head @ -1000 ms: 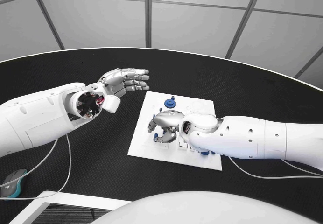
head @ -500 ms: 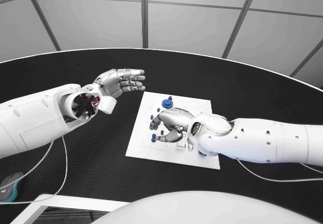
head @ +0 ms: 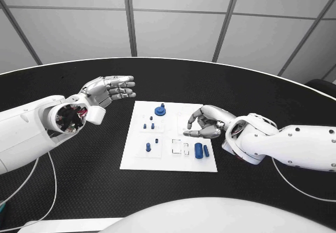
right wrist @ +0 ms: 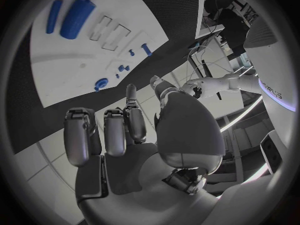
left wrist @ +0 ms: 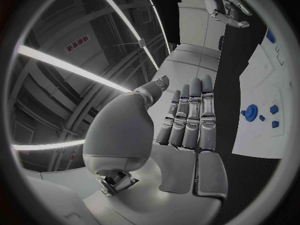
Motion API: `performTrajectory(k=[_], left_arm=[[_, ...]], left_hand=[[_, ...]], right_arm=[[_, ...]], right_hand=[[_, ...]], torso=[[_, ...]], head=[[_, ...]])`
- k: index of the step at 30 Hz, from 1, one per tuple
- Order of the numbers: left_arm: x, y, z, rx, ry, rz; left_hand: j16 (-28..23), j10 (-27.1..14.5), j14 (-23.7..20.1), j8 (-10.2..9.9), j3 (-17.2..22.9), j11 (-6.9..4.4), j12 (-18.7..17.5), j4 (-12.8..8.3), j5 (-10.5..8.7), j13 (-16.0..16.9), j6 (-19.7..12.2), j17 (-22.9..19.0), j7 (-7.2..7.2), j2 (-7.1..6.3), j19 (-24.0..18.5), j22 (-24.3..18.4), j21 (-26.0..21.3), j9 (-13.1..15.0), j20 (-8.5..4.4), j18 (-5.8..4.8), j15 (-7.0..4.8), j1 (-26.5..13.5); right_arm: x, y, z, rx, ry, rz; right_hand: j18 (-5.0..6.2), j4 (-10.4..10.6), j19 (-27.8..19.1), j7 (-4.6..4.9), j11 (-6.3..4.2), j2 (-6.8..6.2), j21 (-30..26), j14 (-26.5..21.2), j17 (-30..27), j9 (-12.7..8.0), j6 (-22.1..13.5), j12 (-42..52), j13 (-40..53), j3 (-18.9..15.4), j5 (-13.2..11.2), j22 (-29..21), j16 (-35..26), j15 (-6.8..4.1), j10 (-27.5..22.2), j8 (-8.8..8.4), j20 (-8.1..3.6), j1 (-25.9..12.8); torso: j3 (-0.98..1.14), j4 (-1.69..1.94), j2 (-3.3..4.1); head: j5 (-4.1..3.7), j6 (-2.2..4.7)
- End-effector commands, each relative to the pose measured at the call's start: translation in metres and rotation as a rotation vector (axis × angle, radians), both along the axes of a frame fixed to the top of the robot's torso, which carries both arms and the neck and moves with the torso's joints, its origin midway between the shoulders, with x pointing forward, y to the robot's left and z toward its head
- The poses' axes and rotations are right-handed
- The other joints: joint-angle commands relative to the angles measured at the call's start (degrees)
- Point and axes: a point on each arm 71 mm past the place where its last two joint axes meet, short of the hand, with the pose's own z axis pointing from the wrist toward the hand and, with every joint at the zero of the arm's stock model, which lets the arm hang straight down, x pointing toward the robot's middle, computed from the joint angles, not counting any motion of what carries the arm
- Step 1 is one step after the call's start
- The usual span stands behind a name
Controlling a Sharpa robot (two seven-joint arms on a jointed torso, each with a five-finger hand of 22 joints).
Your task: Assemble the parts on the task board
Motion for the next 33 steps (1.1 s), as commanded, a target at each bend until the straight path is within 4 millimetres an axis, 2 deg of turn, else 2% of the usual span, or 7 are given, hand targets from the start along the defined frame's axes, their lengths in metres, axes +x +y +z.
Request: performTrajectory(k=[1,4,7,12,18,20,33], left_arm=[[0.000,0.001,-0.001,0.000,0.002,0.000],[-0.001,0.001,-0.002,0.000,0.004,-0.001],[-0.001,0.001,-0.002,-0.001,0.005,-0.001],[-0.002,0.003,-0.003,0.000,0.006,0.001],[-0.003,0.004,-0.003,0.000,0.006,0.003],[-0.003,0.005,-0.003,0.000,0.006,0.004],[-0.003,0.006,-0.002,0.000,0.007,0.004]], left_hand=[[-0.2,-0.3,-0.1,-0.3,-0.2,0.08,0.2,0.2,-0.23,-0.1,-0.3,0.1,-0.14,0.40,0.5,-0.1,-0.1,-0.1,-0.06,0.66,0.35,0.0],[-0.2,-0.4,-0.1,-0.4,-0.3,0.09,0.3,0.3,-0.23,-0.1,-0.3,0.1,-0.13,0.44,0.6,-0.2,-0.2,-0.1,-0.05,0.66,0.36,0.0],[-0.2,-0.4,-0.1,-0.4,-0.3,0.09,0.3,0.3,-0.23,-0.1,-0.3,0.1,-0.13,0.44,0.6,-0.2,-0.2,-0.1,-0.05,0.66,0.36,0.0],[-0.2,-0.4,-0.1,-0.4,-0.3,0.09,0.3,0.3,-0.23,-0.1,-0.3,0.1,-0.13,0.44,0.6,-0.2,-0.2,-0.1,-0.05,0.66,0.36,0.0],[-0.2,-0.4,-0.1,-0.4,-0.3,0.09,0.3,0.3,-0.23,-0.1,-0.3,0.1,-0.13,0.44,0.6,-0.2,-0.2,-0.1,-0.05,0.66,0.36,0.0],[-0.2,-0.4,-0.1,-0.4,-0.3,0.09,0.3,0.3,-0.23,-0.1,-0.3,0.1,-0.13,0.44,0.6,-0.2,-0.2,-0.1,-0.05,0.66,0.36,0.0],[-0.2,-0.4,-0.1,-0.4,-0.3,0.09,0.4,0.4,-0.23,-0.1,-0.4,0.2,-0.13,0.46,0.7,-0.2,-0.4,-0.1,-0.03,0.66,0.37,0.0]], right_arm=[[-0.009,-0.026,-0.006,-0.021,0.030,-0.079],[-0.014,-0.034,-0.013,-0.030,0.053,-0.131],[-0.019,-0.038,-0.023,-0.037,0.079,-0.174],[-0.026,-0.037,-0.044,-0.049,0.121,-0.227],[-0.030,-0.028,-0.059,-0.080,0.142,-0.229],[-0.030,-0.025,-0.062,-0.086,0.148,-0.225],[-0.033,-0.012,-0.082,-0.128,0.199,-0.207]], right_hand=[[-0.82,1.0,5.6,0.01,0.01,0.47,0.6,5.1,10.4,1.2,-0.6,4.0,8.0,-0.8,0.2,13.7,1.2,-0.22,2.1,0.85,-0.18,1.0],[-1.18,1.7,6.0,-0.09,-0.03,0.74,2.0,5.9,14.4,2.3,-0.7,7.2,12.0,-1.4,0.3,14.7,3.3,-0.20,4.1,1.38,-0.15,1.6],[-1.20,2.1,6.0,-0.10,-0.03,0.70,2.1,6.1,15.0,2.7,-0.7,7.8,12.8,-1.8,0.2,14.8,3.7,-0.19,4.5,1.46,-0.13,1.7],[-1.20,2.5,6.0,-0.02,0.04,0.63,2.1,6.1,15.0,3.0,-1.1,7.9,12.9,-2.2,0.2,14.8,3.7,-0.14,4.5,1.25,-0.10,1.6],[-1.16,2.9,5.9,0.13,0.17,0.54,2.0,6.1,15.0,3.1,-1.5,7.7,12.8,-2.6,0.3,14.7,3.7,-0.04,4.4,0.86,-0.02,1.4],[-1.17,2.9,5.9,0.13,0.17,0.53,2.0,6.1,15.0,3.1,-1.6,7.7,12.8,-2.6,0.3,14.7,3.7,-0.03,4.4,0.86,-0.02,1.4],[-1.14,3.0,5.9,0.22,0.25,0.58,1.9,6.1,15.0,3.2,-1.8,7.6,12.7,-2.6,0.4,14.6,3.7,0.03,4.3,0.57,0.03,1.5]], torso=[[0.12,-0.88,-0.55],[0.06,-1.12,-0.68],[0.05,-1.50,-0.84],[0.07,-1.63,-0.76],[-0.07,-1.30,-0.74],[-0.04,-1.26,-0.67],[0.04,-1.40,-0.48]], head=[[-1.30,0.00],[-1.94,0.00],[-1.85,0.00],[-2.01,0.00],[-2.16,0.00],[-2.10,0.00],[-1.67,0.00]])
